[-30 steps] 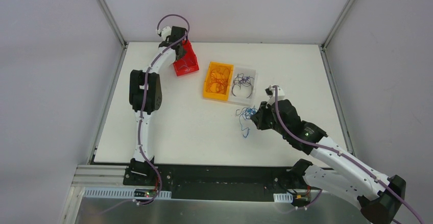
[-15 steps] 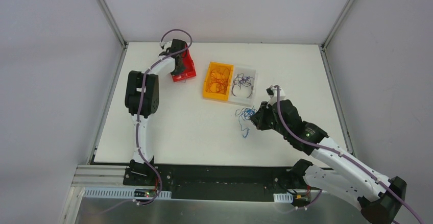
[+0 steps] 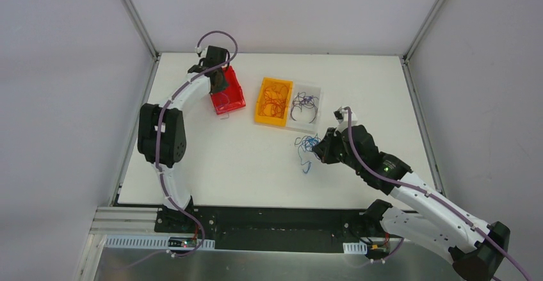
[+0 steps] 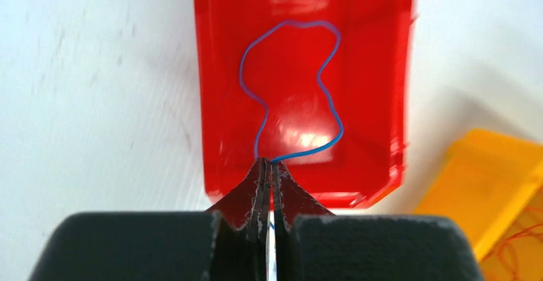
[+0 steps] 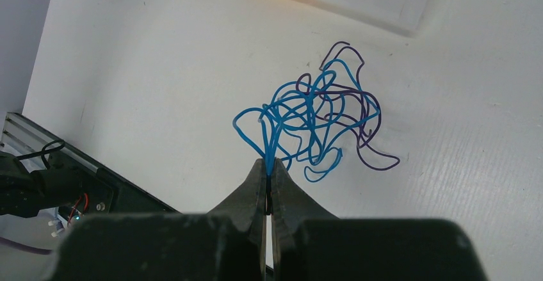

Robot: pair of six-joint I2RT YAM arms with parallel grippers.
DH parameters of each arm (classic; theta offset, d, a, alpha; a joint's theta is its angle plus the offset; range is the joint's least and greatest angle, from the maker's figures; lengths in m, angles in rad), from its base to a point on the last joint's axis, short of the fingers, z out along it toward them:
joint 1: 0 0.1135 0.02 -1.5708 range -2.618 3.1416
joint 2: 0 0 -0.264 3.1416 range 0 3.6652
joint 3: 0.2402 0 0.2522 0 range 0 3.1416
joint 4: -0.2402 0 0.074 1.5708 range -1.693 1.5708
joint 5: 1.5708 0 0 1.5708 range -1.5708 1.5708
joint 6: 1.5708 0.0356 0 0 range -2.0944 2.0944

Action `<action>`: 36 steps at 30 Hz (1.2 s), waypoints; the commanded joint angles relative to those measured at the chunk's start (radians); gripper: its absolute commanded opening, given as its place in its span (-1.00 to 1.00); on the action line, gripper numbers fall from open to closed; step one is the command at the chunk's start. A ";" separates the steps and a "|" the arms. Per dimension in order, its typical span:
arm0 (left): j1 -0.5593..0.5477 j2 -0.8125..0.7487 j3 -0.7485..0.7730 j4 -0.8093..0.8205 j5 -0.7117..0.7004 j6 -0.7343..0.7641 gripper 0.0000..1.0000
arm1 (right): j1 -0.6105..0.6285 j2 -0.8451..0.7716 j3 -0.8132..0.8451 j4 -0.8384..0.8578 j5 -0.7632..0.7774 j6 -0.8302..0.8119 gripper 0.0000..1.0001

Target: Untangle the cables

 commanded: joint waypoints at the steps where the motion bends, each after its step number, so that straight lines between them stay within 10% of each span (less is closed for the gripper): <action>1: 0.001 0.042 0.157 0.014 -0.032 0.035 -1.00 | -0.003 -0.007 0.050 0.029 -0.013 0.013 -1.00; 12: 0.019 0.330 0.507 -0.044 -0.129 0.103 -1.00 | -0.004 -0.037 0.052 -0.007 0.008 0.014 -1.00; 21: 0.020 0.290 0.382 -0.055 -0.036 0.046 -1.00 | -0.004 -0.011 0.068 -0.006 0.015 -0.002 -1.00; 26: 0.017 0.215 0.313 -0.055 0.024 0.031 -0.23 | -0.003 0.017 0.081 -0.007 0.001 0.000 -1.00; 36: 0.000 -0.093 0.192 -0.080 0.133 0.057 0.52 | -0.003 0.139 0.170 -0.009 -0.172 -0.009 -1.00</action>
